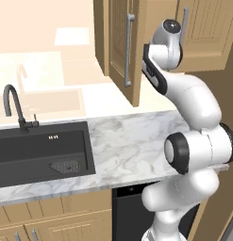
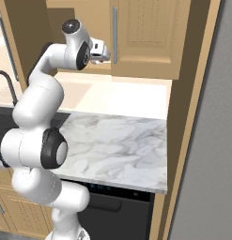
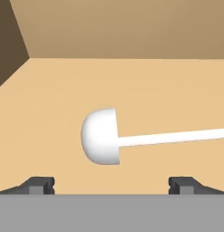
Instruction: Open the cabinet and move the ladle to the pot. Then close the cabinet.
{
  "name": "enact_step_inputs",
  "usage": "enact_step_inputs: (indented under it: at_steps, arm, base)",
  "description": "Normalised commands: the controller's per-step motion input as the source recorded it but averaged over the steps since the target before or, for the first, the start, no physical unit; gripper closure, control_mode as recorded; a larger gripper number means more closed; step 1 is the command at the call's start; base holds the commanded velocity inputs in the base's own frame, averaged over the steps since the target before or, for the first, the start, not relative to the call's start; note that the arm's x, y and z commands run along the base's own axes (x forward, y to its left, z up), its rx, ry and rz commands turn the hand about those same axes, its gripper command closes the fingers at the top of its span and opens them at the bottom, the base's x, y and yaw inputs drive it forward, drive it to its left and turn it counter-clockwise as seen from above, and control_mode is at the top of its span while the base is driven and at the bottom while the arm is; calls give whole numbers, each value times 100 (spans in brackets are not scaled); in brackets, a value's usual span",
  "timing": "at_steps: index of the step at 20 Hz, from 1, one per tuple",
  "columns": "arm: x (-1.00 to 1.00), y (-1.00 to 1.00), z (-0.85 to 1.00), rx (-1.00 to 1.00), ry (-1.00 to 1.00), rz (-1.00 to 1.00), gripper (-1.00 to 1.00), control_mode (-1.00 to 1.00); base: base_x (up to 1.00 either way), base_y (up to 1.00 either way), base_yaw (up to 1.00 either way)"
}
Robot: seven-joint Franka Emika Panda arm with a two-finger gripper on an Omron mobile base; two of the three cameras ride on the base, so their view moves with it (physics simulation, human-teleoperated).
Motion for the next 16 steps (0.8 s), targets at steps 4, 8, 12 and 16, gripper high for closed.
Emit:
enact_step_inputs:
  at_steps: [4,8,12,16]
  arm:
    - [38,0,0,0,0,1,-100,-100]
    - [40,0,-5,0,0,1,-100,-100]
    - [29,0,-10,0,0,1,-100,-100]
    - [20,0,-16,0,0,1,-100,-100]
  base:
    - [0,0,0]
    - [0,0,0]
    - [0,0,0]
    - [0,0,0]
